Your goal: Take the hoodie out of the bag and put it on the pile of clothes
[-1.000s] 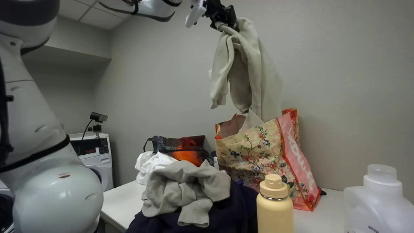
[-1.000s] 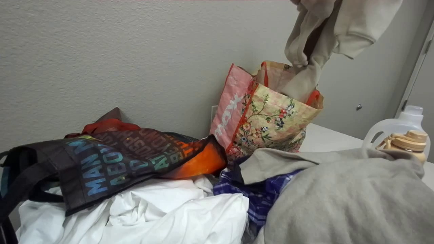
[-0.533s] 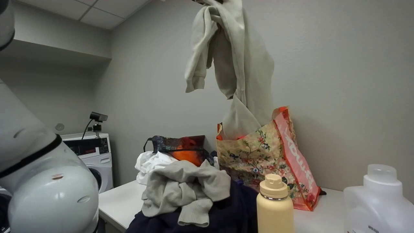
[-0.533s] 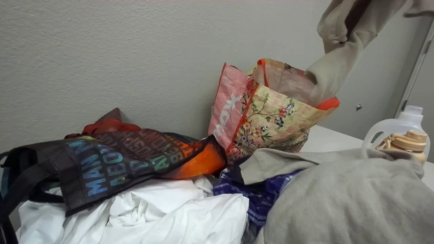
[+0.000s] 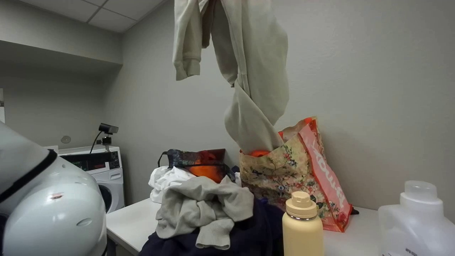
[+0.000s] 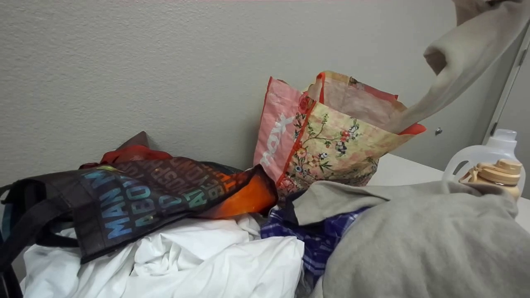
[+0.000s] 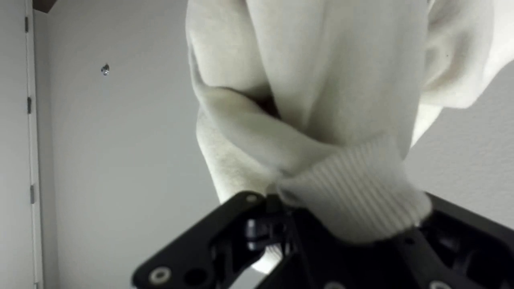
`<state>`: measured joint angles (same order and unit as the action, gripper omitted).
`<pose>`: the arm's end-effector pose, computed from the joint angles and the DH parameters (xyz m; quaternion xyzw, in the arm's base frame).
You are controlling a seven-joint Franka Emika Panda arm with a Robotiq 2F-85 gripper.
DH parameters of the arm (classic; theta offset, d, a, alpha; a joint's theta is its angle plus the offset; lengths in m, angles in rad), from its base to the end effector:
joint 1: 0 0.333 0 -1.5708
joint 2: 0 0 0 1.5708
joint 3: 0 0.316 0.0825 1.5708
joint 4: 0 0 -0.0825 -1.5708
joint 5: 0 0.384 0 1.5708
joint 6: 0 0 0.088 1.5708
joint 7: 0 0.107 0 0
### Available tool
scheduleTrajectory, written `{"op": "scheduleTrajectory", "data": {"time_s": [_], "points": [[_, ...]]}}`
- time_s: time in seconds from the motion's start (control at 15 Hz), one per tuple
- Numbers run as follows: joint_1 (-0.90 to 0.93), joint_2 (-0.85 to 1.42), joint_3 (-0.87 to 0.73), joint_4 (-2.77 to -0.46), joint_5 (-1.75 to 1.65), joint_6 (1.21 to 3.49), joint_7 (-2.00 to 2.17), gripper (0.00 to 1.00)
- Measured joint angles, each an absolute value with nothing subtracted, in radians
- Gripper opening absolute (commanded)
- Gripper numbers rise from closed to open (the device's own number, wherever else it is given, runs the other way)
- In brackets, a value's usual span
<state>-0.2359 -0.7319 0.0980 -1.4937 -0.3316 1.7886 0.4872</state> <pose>0.1907 -0.0165 0.9811 0.7991 -0.3031 0.5084 0.1053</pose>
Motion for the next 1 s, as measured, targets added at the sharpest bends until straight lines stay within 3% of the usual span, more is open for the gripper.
{"op": "scheduleTrajectory", "data": {"time_s": [0.6,1.0], "points": [[-0.267,-0.937,-0.031,-1.643,-0.267,1.807,0.556,0.09],[-0.228,-0.913,0.045,-1.913,-0.123,1.957,0.554,0.09]]}}
